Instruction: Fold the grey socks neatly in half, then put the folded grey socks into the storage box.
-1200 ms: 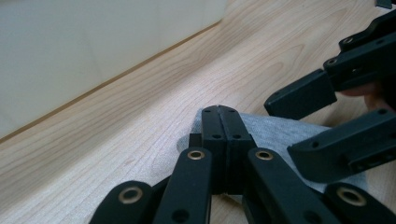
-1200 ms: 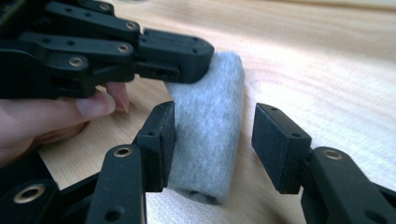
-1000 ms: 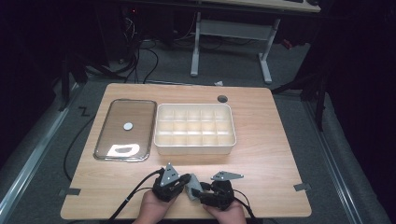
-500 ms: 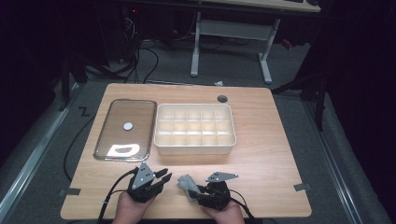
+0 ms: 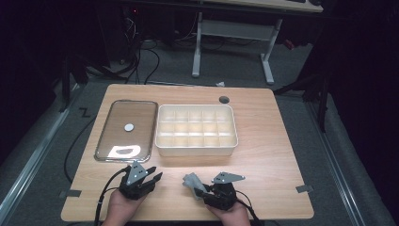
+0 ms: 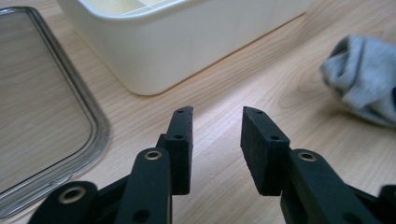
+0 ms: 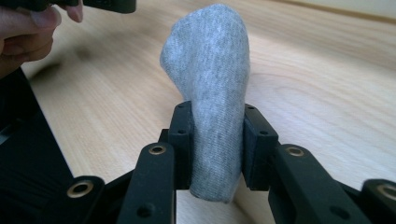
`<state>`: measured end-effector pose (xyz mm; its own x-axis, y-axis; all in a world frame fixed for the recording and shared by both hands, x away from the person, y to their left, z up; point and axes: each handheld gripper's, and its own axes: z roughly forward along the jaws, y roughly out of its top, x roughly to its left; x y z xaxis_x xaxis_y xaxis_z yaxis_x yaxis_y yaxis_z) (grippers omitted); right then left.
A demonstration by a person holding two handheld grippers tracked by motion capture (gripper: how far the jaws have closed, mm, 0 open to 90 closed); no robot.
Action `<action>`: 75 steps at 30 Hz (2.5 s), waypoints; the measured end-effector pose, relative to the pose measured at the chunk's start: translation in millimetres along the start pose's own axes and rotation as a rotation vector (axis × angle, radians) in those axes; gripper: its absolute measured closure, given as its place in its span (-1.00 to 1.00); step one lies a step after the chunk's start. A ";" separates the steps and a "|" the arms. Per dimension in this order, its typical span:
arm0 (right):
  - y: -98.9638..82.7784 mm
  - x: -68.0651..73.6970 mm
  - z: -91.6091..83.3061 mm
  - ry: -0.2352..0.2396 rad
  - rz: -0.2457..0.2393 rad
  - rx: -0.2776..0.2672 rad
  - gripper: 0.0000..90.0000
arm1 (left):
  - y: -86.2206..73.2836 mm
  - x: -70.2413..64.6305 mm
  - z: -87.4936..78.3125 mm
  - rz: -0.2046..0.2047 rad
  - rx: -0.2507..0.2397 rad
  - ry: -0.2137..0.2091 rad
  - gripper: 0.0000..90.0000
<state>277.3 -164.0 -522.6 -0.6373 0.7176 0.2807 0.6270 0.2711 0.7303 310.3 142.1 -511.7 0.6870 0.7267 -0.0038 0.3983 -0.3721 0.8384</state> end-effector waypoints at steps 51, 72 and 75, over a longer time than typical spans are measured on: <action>29.5 -43.1 -72.3 -0.387 -0.051 0.114 0.55 | -17.7 22.0 -3.2 -0.013 -0.044 -0.035 0.22; 84.7 -59.0 -96.7 -0.364 -0.024 0.149 0.55 | -17.2 22.5 -6.0 -0.038 -0.071 -0.090 0.02; 94.5 -62.9 -97.2 -0.360 -0.014 0.165 0.55 | -17.4 22.1 -5.7 -0.037 -0.059 -0.093 -0.02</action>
<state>333.1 -245.9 -410.7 -0.4668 0.8842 0.0138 0.7017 0.3609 0.6143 315.1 168.0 -523.3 0.7266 0.6819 -0.0837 0.3900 -0.3092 0.8673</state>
